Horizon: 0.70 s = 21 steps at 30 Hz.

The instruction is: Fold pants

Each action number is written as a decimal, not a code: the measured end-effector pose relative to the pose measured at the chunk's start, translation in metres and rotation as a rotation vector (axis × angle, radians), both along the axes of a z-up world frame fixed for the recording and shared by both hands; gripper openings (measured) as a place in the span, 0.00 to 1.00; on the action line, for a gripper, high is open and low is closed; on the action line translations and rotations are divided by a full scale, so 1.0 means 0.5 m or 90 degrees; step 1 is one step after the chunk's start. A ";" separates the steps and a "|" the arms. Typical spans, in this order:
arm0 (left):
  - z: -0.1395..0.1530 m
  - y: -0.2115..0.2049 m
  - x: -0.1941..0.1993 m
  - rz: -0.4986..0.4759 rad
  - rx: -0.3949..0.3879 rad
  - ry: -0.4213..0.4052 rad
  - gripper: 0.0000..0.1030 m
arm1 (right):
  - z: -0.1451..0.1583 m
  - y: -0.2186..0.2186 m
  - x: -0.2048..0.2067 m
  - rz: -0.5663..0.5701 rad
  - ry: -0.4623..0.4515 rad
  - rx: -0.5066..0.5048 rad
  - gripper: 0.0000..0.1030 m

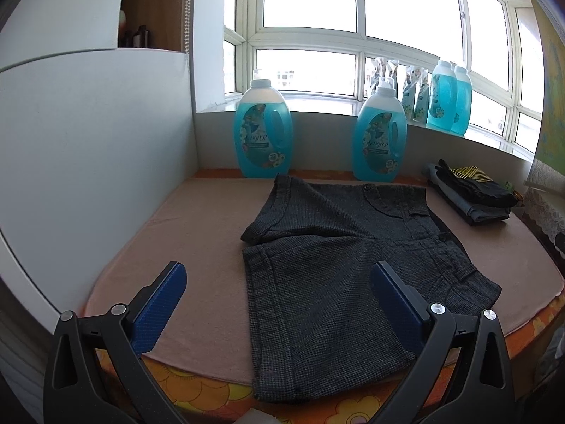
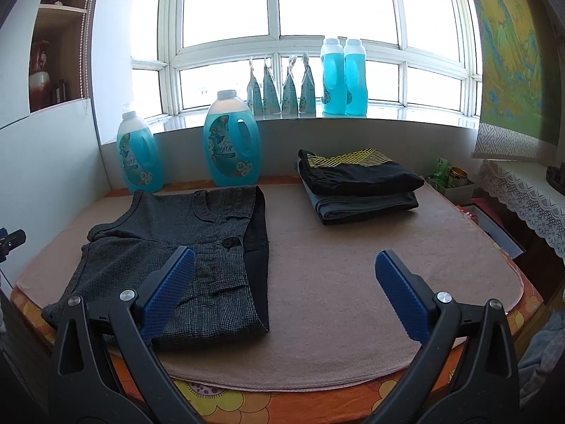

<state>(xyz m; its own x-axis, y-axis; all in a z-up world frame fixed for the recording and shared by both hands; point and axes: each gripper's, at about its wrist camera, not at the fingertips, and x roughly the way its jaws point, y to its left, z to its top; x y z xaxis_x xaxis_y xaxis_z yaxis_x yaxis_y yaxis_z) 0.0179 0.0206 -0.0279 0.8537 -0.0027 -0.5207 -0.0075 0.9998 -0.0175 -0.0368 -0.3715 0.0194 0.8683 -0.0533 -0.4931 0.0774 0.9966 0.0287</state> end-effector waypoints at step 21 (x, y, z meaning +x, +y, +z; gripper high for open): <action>-0.120 0.079 -0.013 -0.054 -0.015 0.158 0.74 | -0.083 0.076 0.040 0.184 0.071 -0.087 0.98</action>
<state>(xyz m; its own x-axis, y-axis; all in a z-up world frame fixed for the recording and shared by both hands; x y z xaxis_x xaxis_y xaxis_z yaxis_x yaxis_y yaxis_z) 0.0115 0.0602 -0.0877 0.6965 -0.0831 -0.7127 0.0691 0.9964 -0.0486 -0.0168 -0.3334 -0.0221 0.7979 0.1148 -0.5918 -0.2136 0.9718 -0.0995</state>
